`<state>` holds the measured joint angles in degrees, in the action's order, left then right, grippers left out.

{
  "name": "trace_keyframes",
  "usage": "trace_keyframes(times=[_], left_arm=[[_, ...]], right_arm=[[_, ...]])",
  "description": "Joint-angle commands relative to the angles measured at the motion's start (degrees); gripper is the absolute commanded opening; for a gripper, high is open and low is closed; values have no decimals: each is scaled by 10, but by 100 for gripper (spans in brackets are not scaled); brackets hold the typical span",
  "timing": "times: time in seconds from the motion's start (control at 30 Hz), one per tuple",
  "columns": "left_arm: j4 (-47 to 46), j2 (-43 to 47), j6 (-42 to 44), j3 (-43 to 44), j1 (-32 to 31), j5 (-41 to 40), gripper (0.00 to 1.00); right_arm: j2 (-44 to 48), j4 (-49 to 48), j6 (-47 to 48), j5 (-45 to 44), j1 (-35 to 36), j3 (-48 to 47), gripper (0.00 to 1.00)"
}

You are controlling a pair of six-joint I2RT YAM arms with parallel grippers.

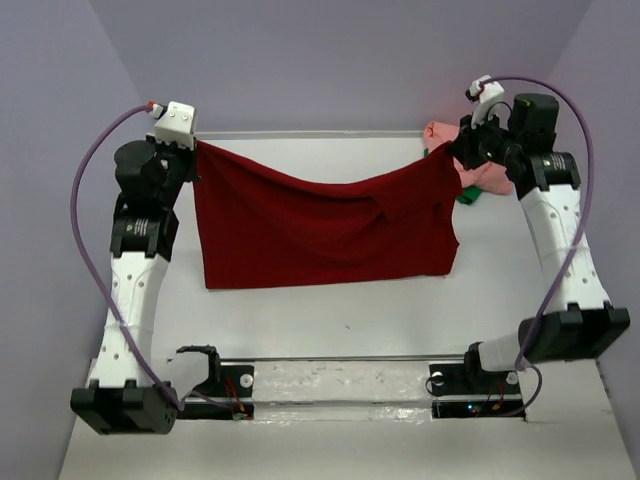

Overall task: Fold and stack the t-shirts
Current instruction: Flatten out the tshirt

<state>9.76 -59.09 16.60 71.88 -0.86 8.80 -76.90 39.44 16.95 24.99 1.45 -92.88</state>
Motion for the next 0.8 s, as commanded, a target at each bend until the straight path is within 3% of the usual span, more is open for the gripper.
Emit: trace_keyframes(times=[0.0,0.2,0.23,0.27,0.3,0.37,0.47,0.6,0.77], left_arm=[[-116,-93,-5,7,4,-44,0],[-145,-293,-23,170,4,-65,0],[-137,-348,-26,236,4,-72,0],[-129,-377,-28,237,4,-72,0],[-119,-404,-34,316,4,-81,0],[-99,-474,-39,432,4,-82,0],[-52,-537,-54,563,4,-82,0],[-47,-557,-54,638,-1,-116,0],[-46,-501,-51,631,-12,-124,0]], right_arm=[[-115,-57,-7,13,-5,-95,0],[-326,-38,-8,6,-5,-314,0],[-389,-11,-7,2,-10,-402,0],[-389,-11,-7,0,-10,-453,0],[-450,18,-8,-4,-10,-504,0],[-483,19,-9,-12,-10,-574,0],[-497,7,-9,-20,-10,-606,0],[-498,-1,3,-42,-10,-639,0],[-442,-17,6,-46,-10,-634,0]])
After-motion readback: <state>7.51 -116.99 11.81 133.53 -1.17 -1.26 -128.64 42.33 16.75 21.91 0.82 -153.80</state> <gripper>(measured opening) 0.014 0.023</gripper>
